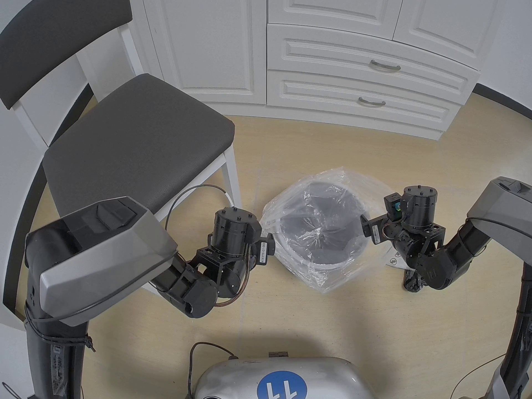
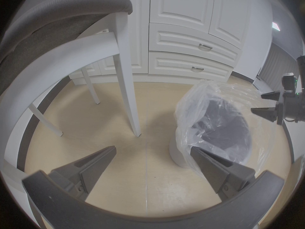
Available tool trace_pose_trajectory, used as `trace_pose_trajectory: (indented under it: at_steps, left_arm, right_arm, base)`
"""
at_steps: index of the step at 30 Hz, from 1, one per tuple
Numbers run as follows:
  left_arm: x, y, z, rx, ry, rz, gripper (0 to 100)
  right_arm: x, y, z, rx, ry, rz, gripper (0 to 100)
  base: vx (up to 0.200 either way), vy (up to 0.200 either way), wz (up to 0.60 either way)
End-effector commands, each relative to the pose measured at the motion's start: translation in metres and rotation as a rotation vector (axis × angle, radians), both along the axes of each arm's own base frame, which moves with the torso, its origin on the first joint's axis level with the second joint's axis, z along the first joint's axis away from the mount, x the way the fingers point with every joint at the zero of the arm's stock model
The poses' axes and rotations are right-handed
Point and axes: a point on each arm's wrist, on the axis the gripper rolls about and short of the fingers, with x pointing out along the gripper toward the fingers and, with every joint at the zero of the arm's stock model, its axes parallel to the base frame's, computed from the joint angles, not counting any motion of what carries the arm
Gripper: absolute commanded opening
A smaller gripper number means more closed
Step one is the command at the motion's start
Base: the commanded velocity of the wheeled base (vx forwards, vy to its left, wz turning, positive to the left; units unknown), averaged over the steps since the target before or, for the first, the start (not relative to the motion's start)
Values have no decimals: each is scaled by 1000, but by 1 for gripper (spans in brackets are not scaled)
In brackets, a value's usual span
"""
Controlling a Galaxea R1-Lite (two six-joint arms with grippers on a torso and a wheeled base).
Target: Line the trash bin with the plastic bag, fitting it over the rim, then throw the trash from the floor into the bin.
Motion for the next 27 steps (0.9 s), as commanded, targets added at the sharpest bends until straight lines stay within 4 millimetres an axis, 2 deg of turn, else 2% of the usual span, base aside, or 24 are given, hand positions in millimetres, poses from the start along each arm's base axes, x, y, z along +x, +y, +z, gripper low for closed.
trace_pose_trajectory:
  at_steps: [1,6,14,17,22,27]
  left_arm:
    - [6,4,-9,15,16,15,100]
    - [7,7,-12,35,41,22,100]
    - [20,9,-33,56,76,41,100]
    - [25,8,-44,62,86,46,100]
    - [28,9,-44,55,82,53,100]
    - [29,10,-46,56,83,56,100]
  right_arm:
    - [-1,-12,3,-15,3,-36,100]
    - [0,-23,0,-63,27,-55,100]
    - [8,-35,-19,-108,96,-72,100]
    - [19,-40,-33,-118,135,-89,100]
    - [37,-50,-49,-118,148,-119,100]
    - [49,-50,-67,-119,161,-124,100]
  base:
    - [0,0,0]
    - [0,0,0]
    - [0,0,0]
    - [0,0,0]
    - [0,0,0]
    - [0,0,0]
